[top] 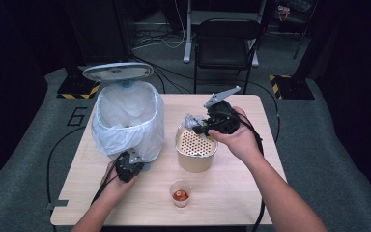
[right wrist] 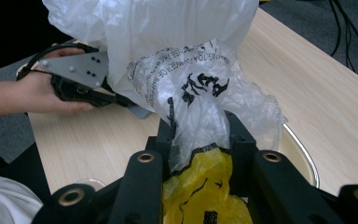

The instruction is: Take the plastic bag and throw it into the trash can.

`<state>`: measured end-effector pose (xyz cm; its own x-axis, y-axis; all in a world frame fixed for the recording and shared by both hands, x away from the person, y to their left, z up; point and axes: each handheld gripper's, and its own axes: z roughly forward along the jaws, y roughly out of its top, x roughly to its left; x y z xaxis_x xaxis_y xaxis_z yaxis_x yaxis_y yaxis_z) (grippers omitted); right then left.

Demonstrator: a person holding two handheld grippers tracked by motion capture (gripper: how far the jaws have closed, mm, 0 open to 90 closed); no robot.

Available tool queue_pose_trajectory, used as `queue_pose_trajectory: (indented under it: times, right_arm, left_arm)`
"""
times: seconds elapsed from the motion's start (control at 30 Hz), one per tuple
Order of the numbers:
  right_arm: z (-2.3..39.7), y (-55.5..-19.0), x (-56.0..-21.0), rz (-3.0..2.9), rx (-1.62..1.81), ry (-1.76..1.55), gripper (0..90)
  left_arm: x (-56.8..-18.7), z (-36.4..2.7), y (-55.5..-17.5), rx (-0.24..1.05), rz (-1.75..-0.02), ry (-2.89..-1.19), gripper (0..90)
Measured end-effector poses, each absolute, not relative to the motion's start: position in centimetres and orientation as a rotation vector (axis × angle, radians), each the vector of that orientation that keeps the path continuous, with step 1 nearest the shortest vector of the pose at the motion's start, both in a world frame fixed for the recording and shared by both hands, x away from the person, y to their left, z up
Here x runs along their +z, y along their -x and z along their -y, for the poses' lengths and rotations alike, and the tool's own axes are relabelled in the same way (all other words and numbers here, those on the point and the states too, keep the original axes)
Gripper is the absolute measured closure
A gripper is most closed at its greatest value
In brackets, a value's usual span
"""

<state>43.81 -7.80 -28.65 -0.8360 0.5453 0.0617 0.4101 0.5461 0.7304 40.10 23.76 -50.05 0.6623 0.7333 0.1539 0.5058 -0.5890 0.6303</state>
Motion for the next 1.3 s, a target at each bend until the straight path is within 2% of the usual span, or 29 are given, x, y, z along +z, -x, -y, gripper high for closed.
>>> queue_pose_trajectory:
  times: [0.5,1.3]
  right_arm:
    - [0.7,-45.3,-25.8,-2.64,1.155,-0.633,72.4]
    - [-7.7,-47.3,-24.5,-2.609,1.203,-0.558,71.2]
  left_arm:
    - [-50.0,-23.7,-40.0,0.536,-0.981,-2.326,90.0]
    - [-49.9,-23.8,-40.1,0.519,-0.981,-2.336,90.0]
